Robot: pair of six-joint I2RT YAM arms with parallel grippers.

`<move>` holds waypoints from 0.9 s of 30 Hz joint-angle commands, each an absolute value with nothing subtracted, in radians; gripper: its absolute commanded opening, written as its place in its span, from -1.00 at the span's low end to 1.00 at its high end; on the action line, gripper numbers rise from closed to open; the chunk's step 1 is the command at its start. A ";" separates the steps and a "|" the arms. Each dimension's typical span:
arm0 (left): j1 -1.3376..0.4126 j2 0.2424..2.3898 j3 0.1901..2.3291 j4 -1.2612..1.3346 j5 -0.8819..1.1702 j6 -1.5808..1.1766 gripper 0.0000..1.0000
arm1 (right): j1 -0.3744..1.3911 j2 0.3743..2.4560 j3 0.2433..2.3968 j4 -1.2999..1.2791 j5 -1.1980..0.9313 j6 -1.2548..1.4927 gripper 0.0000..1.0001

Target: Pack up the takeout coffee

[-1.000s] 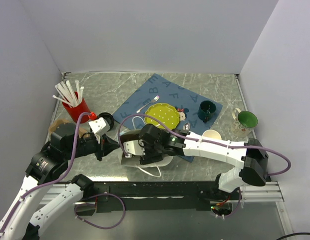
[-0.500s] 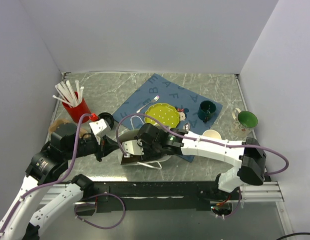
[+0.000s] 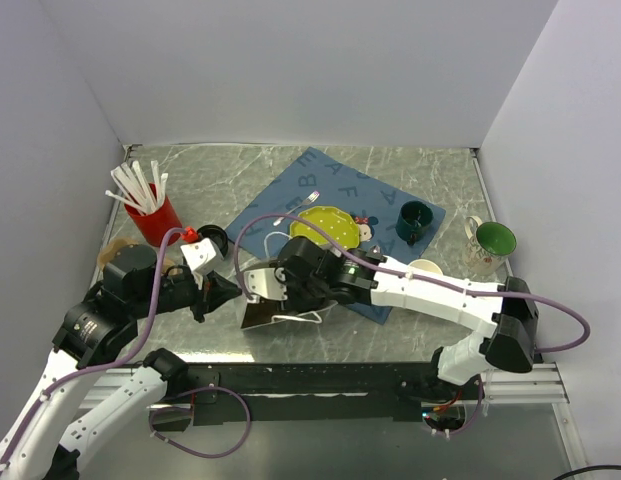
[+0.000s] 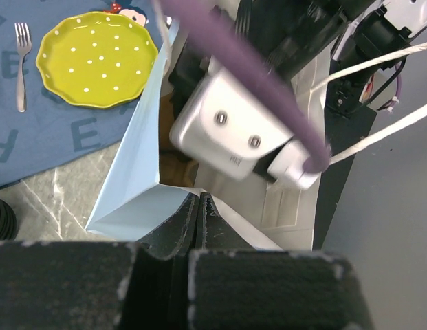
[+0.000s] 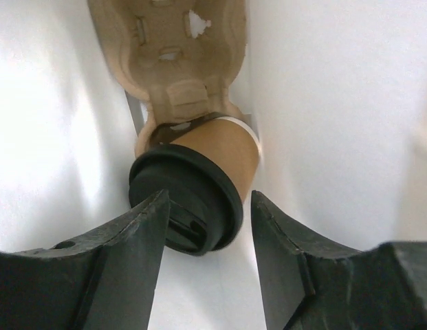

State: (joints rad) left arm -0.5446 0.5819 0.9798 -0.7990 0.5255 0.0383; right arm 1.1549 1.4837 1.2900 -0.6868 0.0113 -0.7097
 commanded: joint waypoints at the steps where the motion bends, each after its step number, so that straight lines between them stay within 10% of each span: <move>1: -0.545 0.587 0.989 -0.764 0.531 0.080 -0.98 | 1.146 1.402 1.305 -0.677 0.026 -0.663 0.11; 23: -0.545 0.577 0.962 -0.706 0.476 0.107 -0.98 | 1.161 1.327 1.235 -0.649 0.032 -0.620 0.10; 27: -0.545 0.592 0.972 -0.678 0.416 0.014 -0.40 | 1.206 1.353 1.210 -0.653 0.057 -0.643 0.10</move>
